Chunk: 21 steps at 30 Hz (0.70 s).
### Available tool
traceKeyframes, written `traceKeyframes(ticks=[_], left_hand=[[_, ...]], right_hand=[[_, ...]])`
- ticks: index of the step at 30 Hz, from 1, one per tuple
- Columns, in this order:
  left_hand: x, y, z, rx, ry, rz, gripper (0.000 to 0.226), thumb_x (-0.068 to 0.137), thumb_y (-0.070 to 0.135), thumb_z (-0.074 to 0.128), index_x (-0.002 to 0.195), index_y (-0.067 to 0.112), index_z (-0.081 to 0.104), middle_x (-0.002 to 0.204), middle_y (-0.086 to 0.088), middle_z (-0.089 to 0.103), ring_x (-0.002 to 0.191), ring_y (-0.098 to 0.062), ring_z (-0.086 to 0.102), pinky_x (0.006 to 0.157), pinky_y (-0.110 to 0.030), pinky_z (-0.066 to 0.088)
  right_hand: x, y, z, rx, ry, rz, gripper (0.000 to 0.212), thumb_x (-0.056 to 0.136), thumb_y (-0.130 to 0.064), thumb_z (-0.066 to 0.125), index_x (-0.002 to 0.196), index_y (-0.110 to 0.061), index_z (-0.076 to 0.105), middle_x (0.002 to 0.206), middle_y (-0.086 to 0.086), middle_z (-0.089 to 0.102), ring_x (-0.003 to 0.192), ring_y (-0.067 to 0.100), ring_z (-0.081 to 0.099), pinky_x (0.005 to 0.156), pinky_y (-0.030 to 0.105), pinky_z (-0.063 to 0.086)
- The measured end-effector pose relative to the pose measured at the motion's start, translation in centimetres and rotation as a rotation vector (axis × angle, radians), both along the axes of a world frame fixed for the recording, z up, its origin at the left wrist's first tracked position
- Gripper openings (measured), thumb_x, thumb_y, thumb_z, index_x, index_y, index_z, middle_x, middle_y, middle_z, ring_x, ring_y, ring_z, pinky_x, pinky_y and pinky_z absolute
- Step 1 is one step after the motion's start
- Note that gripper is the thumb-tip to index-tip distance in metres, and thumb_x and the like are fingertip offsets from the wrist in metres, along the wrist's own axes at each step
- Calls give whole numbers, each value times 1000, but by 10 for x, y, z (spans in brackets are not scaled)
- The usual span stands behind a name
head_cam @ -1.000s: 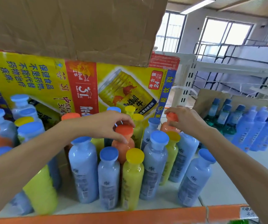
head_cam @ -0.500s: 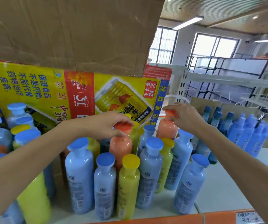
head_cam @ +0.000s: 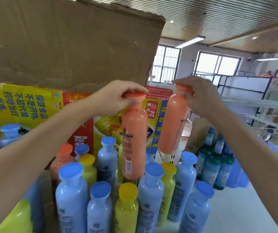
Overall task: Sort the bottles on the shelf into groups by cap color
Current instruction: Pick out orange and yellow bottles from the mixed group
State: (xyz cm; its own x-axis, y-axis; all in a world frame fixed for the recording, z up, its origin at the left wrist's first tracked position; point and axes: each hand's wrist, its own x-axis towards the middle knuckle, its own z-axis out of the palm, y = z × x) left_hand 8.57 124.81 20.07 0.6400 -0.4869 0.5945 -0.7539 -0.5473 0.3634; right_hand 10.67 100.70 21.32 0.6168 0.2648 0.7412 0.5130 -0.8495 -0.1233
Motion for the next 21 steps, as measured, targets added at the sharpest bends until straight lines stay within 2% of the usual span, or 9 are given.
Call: traceKeyframes(ticks=[2, 3, 7, 10, 12, 16, 21], left_hand=[[0, -2, 10, -77, -49, -16, 29, 89, 8, 55, 115, 20, 58, 104, 8, 60, 96, -3, 56, 83, -7, 44], [-1, -3, 15, -115, -71, -31, 27, 89, 8, 55, 113, 20, 58, 102, 7, 62, 93, 0, 57, 82, -7, 44], [-1, -3, 32, -225, -142, -48, 23, 91, 9, 53, 109, 22, 58, 98, 15, 61, 87, 8, 57, 80, -8, 43], [-3, 3, 42, -293, -218, -47, 20, 90, 16, 52, 108, 21, 59, 99, 14, 62, 93, 4, 58, 82, -11, 44], [-7, 10, 47, -325, -258, -32, 20, 89, 19, 52, 108, 20, 59, 100, 13, 62, 94, 3, 59, 81, -11, 44], [-17, 26, 50, -355, -272, 12, 19, 89, 21, 51, 106, 20, 60, 97, 9, 64, 88, 3, 59, 76, -10, 43], [-33, 59, 52, -351, -265, 112, 19, 89, 23, 49, 104, 24, 59, 97, 9, 64, 85, 3, 58, 74, -9, 41]], right_hand=[[-3, 2, 14, 47, -72, 69, 39, 85, -2, 51, 119, -20, 62, 113, 6, 64, 103, 22, 60, 94, 42, 47], [-5, 4, 21, 53, -96, 88, 40, 85, -2, 51, 118, -21, 63, 112, 4, 64, 100, 20, 60, 92, 40, 48], [-10, 13, 42, 80, -129, 140, 39, 85, -1, 52, 113, -24, 65, 101, -9, 60, 81, -5, 51, 79, 14, 40], [-13, 22, 52, 138, -157, 210, 39, 84, -1, 53, 111, -27, 66, 100, -9, 62, 82, -12, 53, 74, 4, 40], [-16, 29, 56, 181, -176, 272, 41, 82, -2, 52, 108, -30, 65, 101, -7, 63, 85, -9, 55, 72, 5, 43], [-22, 55, 57, 214, -143, 417, 42, 78, -5, 50, 105, -34, 61, 99, -13, 62, 87, -15, 55, 70, 4, 42], [-18, 96, 55, 216, -91, 549, 41, 77, -6, 50, 103, -36, 62, 104, -20, 63, 97, -8, 57, 78, 9, 44]])
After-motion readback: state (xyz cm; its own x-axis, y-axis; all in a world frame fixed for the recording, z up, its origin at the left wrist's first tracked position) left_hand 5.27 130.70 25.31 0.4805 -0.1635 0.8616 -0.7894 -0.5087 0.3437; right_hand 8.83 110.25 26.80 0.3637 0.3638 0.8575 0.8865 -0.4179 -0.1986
